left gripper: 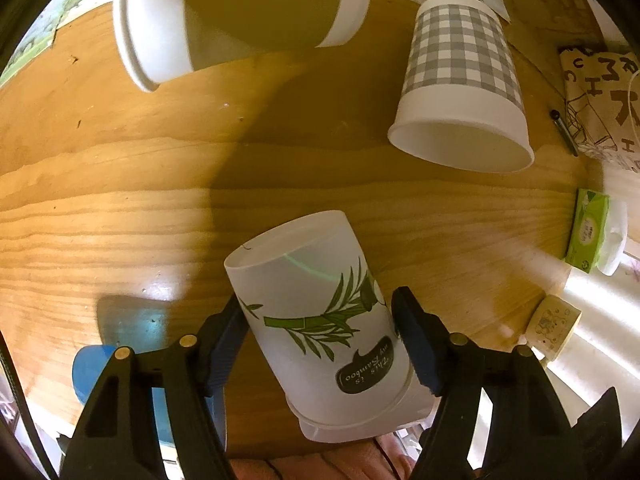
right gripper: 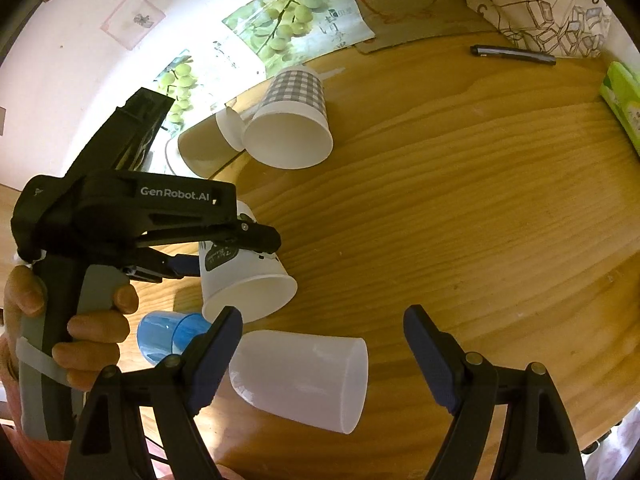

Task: Flip cup upright
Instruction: 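Lift the panda cup off the desk with the left gripper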

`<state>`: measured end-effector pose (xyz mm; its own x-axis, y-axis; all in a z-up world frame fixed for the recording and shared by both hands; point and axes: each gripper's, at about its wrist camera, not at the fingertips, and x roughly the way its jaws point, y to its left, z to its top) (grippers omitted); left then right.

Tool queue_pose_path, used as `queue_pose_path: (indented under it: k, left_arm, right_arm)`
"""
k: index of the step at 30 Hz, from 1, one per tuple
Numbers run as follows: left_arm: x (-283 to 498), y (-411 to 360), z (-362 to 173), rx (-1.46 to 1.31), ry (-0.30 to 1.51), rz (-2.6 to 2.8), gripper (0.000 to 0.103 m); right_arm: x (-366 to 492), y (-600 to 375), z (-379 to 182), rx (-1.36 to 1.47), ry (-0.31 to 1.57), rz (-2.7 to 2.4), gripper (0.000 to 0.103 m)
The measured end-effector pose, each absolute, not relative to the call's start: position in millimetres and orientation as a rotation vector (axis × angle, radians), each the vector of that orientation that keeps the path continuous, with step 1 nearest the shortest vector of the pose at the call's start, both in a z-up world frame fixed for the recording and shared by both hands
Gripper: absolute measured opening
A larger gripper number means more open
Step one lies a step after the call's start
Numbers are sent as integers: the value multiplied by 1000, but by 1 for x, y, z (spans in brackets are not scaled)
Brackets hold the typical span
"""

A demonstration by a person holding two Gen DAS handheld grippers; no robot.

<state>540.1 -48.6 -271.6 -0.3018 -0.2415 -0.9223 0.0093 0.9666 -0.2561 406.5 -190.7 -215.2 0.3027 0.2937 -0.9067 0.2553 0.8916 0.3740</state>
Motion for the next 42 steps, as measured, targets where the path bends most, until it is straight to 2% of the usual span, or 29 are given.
queue_pose_path:
  k: [11, 24, 42]
  left_arm:
    - [517, -58, -240, -106, 1748, -280, 74]
    - [478, -71, -168, 72, 1532, -358, 74]
    - [371, -58, -120, 327, 1385, -316, 74]
  right_arm:
    - [385, -194, -197, 486, 1213, 50, 83]
    - [347, -190, -168, 462, 1130, 96, 83]
    - [253, -181, -156, 424, 1071, 189, 83]
